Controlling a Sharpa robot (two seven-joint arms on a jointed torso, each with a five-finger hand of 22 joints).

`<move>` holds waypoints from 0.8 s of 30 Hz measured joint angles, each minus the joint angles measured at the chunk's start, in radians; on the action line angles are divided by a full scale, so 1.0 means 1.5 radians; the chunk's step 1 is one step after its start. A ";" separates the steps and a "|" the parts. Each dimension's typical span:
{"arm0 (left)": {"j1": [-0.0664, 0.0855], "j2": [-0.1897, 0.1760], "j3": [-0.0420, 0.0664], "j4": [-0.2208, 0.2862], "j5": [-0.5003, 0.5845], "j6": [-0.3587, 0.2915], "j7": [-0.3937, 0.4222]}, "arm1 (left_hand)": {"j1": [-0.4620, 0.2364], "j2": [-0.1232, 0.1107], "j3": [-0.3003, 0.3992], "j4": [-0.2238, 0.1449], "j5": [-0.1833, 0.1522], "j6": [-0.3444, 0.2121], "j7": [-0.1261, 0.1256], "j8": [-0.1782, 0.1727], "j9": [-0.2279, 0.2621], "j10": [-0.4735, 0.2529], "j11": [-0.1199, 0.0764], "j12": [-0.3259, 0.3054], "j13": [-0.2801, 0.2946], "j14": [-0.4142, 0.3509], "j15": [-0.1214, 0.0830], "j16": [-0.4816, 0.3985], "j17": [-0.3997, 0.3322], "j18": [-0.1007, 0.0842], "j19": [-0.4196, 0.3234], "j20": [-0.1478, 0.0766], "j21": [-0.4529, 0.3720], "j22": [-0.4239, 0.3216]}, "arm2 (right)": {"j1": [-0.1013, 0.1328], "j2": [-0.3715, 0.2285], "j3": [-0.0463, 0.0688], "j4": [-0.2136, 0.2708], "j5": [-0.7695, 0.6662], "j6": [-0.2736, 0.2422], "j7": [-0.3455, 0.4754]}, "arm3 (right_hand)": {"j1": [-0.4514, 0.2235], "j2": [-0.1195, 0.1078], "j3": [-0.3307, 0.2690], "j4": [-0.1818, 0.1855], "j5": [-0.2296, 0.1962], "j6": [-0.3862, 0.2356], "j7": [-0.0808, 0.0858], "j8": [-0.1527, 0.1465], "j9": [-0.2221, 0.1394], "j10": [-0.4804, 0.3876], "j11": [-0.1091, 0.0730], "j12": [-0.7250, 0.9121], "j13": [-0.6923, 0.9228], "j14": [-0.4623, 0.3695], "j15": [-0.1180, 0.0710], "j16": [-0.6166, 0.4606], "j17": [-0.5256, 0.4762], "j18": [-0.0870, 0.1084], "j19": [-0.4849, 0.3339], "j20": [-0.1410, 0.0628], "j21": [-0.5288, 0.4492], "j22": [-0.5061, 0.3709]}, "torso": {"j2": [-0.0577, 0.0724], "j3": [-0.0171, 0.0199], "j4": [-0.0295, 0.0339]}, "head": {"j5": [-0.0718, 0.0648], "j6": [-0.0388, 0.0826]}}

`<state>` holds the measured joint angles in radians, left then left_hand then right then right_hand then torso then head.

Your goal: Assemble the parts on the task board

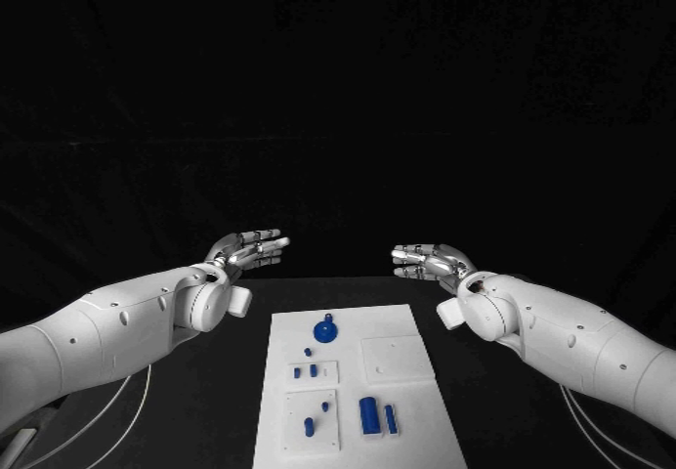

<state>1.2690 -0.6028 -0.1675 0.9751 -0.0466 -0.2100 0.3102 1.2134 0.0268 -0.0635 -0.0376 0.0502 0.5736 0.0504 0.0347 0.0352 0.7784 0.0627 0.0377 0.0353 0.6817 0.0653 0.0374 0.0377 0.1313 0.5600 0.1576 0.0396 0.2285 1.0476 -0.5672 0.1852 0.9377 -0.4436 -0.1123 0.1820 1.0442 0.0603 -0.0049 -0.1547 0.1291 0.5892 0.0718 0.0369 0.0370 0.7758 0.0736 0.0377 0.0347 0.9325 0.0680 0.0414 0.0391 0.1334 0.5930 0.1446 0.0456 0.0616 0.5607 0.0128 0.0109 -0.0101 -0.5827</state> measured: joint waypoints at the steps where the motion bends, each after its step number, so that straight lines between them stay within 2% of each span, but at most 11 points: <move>1: -0.002 -0.003 0.002 0.004 0.000 -0.001 -0.001 | -0.030 -0.002 0.006 0.003 -0.004 -0.052 -0.004 -0.003 -0.003 -0.066 -0.006 -0.003 -0.003 -0.061 -0.006 -0.004 -0.003 -0.012 -0.051 -0.014 -0.004 -0.021 | 0.000 -0.002 -0.002 0.004 0.000 -0.002 -0.001 | -0.026 -0.005 0.001 0.014 -0.012 -0.054 -0.007 -0.003 -0.003 -0.066 -0.007 -0.003 -0.003 -0.066 -0.007 -0.004 -0.004 -0.013 -0.054 -0.013 -0.004 -0.006 | -0.001 -0.0006 -0.0004 | 0.001 -0.002; 3: -0.007 -0.007 0.004 0.013 0.000 -0.004 -0.001 | -0.077 -0.006 0.014 0.008 -0.011 -0.125 -0.011 -0.008 -0.008 -0.163 -0.014 -0.008 -0.008 -0.146 -0.014 -0.008 -0.008 -0.028 -0.122 -0.034 -0.009 -0.050 | -0.001 -0.006 -0.005 0.013 0.001 -0.005 -0.001 | -0.085 -0.013 0.001 0.034 -0.028 -0.128 -0.016 -0.008 -0.008 -0.163 -0.016 -0.008 -0.008 -0.178 -0.015 -0.009 -0.009 -0.029 -0.129 -0.032 -0.010 -0.014 | -0.002 -0.0020 -0.0013 | 0.002 -0.004; 6: -0.018 -0.015 0.014 0.043 0.000 -0.015 0.000 | -0.166 -0.010 0.023 0.017 -0.020 -0.228 -0.020 -0.012 -0.014 -0.305 -0.025 -0.012 -0.014 -0.269 -0.026 -0.012 -0.015 -0.052 -0.222 -0.063 -0.013 -0.091 | -0.001 -0.016 -0.014 0.042 0.008 -0.018 0.002 | -0.308 -0.024 0.002 0.061 -0.051 -0.234 -0.029 -0.012 -0.015 -0.304 -0.029 -0.013 -0.014 -0.352 -0.027 -0.014 -0.016 -0.050 -0.236 -0.058 -0.017 -0.025 | -0.007 -0.0052 -0.0041 | 0.005 -0.009; 7: -0.022 -0.018 0.017 0.055 0.000 -0.020 0.001 | -0.216 -0.011 0.026 0.017 -0.020 -0.249 -0.022 -0.014 -0.015 -0.335 -0.027 -0.015 -0.015 -0.295 -0.028 -0.015 -0.016 -0.052 -0.243 -0.068 -0.016 -0.100 | -0.001 -0.020 -0.017 0.053 0.011 -0.024 0.004 | -0.361 -0.026 0.003 0.067 -0.056 -0.256 -0.032 -0.015 -0.016 -0.334 -0.032 -0.014 -0.015 -0.390 -0.030 -0.016 -0.017 -0.054 -0.258 -0.063 -0.017 -0.027 | -0.008 -0.0061 -0.0050 | 0.006 -0.010; 8: -0.026 -0.021 0.021 0.068 0.000 -0.026 0.003 | -0.307 -0.013 0.029 0.019 -0.022 -0.274 -0.024 -0.016 -0.017 -0.368 -0.030 -0.016 -0.017 -0.324 -0.031 -0.017 -0.018 -0.054 -0.267 -0.075 -0.017 -0.109 | 0.000 -0.024 -0.021 0.065 0.015 -0.031 0.006 | -0.421 -0.029 0.002 0.074 -0.061 -0.281 -0.035 -0.016 -0.018 -0.367 -0.035 -0.017 -0.016 -0.432 -0.032 -0.018 -0.019 -0.055 -0.283 -0.069 -0.021 -0.030 | -0.009 -0.0065 -0.0054 | 0.006 -0.010; 10: -0.039 -0.031 0.032 0.104 0.001 -0.046 0.008 | -0.435 -0.014 0.030 0.020 -0.024 -0.303 -0.027 -0.016 -0.019 -0.408 -0.033 -0.016 -0.019 -0.359 -0.035 -0.017 -0.020 -0.068 -0.295 -0.084 -0.018 -0.121 | 0.001 -0.036 -0.031 0.098 0.029 -0.053 0.015 | -0.494 -0.032 0.003 0.081 -0.068 -0.311 -0.038 -0.016 -0.019 -0.407 -0.039 -0.018 -0.018 -0.483 -0.036 -0.019 -0.020 -0.065 -0.313 -0.076 -0.023 -0.033 | -0.009 -0.0071 -0.0063 | 0.007 -0.011; 12: -0.053 -0.043 0.042 0.138 0.002 -0.067 0.014 | -0.544 -0.015 0.033 0.022 -0.027 -0.326 -0.029 -0.016 -0.020 -0.441 -0.036 -0.019 -0.020 -0.387 -0.037 -0.017 -0.021 -0.068 -0.318 -0.090 -0.020 -0.130 | 0.000 -0.047 -0.043 0.133 0.045 -0.077 0.025 | -0.554 -0.034 0.004 0.086 -0.073 -0.336 -0.041 -0.019 -0.021 -0.440 -0.042 -0.018 -0.020 -0.525 -0.039 -0.021 -0.022 -0.070 -0.338 -0.082 -0.023 -0.035 | -0.010 -0.0079 -0.0067 | 0.007 -0.011; 15: -0.079 -0.064 0.061 0.204 0.006 -0.113 0.028 | -0.649 -0.016 0.035 0.024 -0.028 -0.349 -0.031 -0.019 -0.021 -0.472 -0.038 -0.019 -0.021 -0.414 -0.040 -0.020 -0.022 -0.068 -0.340 -0.096 -0.020 -0.139 | 0.000 -0.068 -0.062 0.197 0.077 -0.124 0.048 | -0.610 -0.036 0.004 0.091 -0.078 -0.358 -0.044 -0.019 -0.022 -0.471 -0.045 -0.021 -0.021 -0.563 -0.041 -0.021 -0.023 -0.070 -0.360 -0.088 -0.026 -0.037 | -0.010 -0.0082 -0.0071 | 0.007 -0.011; 16: -0.088 -0.071 0.068 0.231 0.007 -0.134 0.035 | -0.671 -0.016 0.036 0.023 -0.028 -0.353 -0.031 -0.019 -0.021 -0.479 -0.039 -0.019 -0.021 -0.420 -0.041 -0.020 -0.023 -0.073 -0.344 -0.097 -0.020 -0.141 | 0.000 -0.077 -0.069 0.223 0.093 -0.147 0.059 | -0.623 -0.037 0.003 0.092 -0.078 -0.363 -0.044 -0.020 -0.022 -0.478 -0.045 -0.021 -0.021 -0.572 -0.042 -0.021 -0.024 -0.070 -0.366 -0.089 -0.026 -0.038 | -0.011 -0.0082 -0.0072 | 0.007 -0.011; 18: -0.102 -0.082 0.078 0.269 0.010 -0.165 0.046 | -0.712 -0.017 0.036 0.022 -0.028 -0.361 -0.033 -0.019 -0.022 -0.491 -0.040 -0.019 -0.022 -0.430 -0.041 -0.020 -0.023 -0.078 -0.353 -0.100 -0.023 -0.144 | 0.001 -0.090 -0.081 0.262 0.117 -0.181 0.077 | -0.645 -0.038 0.004 0.095 -0.078 -0.370 -0.046 -0.019 -0.023 -0.489 -0.047 -0.021 -0.021 -0.586 -0.043 -0.024 -0.024 -0.080 -0.372 -0.093 -0.026 -0.038 | -0.011 -0.0082 -0.0072 | 0.007 -0.011; 24: -0.133 -0.108 0.102 0.358 0.018 -0.262 0.082 | -0.772 -0.017 0.038 0.024 -0.031 -0.370 -0.033 -0.019 -0.022 -0.505 -0.041 -0.022 -0.023 -0.442 -0.044 -0.020 -0.024 -0.078 -0.362 -0.103 -0.023 -0.149 | 0.001 -0.123 -0.109 0.365 0.195 -0.295 0.136 | -0.691 -0.041 0.004 0.100 -0.084 -0.389 -0.047 -0.022 -0.024 -0.514 -0.049 -0.021 -0.022 -0.618 -0.045 -0.024 -0.025 -0.080 -0.392 -0.096 -0.028 -0.040 | -0.011 -0.0086 -0.0073 | 0.007 -0.012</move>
<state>1.0688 -0.7647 -0.0142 1.5128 -0.0192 -0.6034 0.4326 0.0556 0.0010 -0.0061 -0.0011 0.0044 0.0182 0.0011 0.0066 0.0016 0.0210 0.0016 0.0043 0.0015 0.0187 -0.0009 0.0068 0.0016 0.0145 0.0177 0.0035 0.0054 0.0051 1.0489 -0.7522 0.0212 1.4849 -0.1505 -0.5546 0.3856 0.0070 -0.0006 0.0005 -0.0040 0.0035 0.0060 0.0014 0.0035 0.0013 0.0044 0.0007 0.0062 0.0014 0.0048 0.0001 0.0055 0.0015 0.0136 0.0052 0.0001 0.0035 0.0018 0.5442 0.0000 0.0000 -0.0001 -0.6000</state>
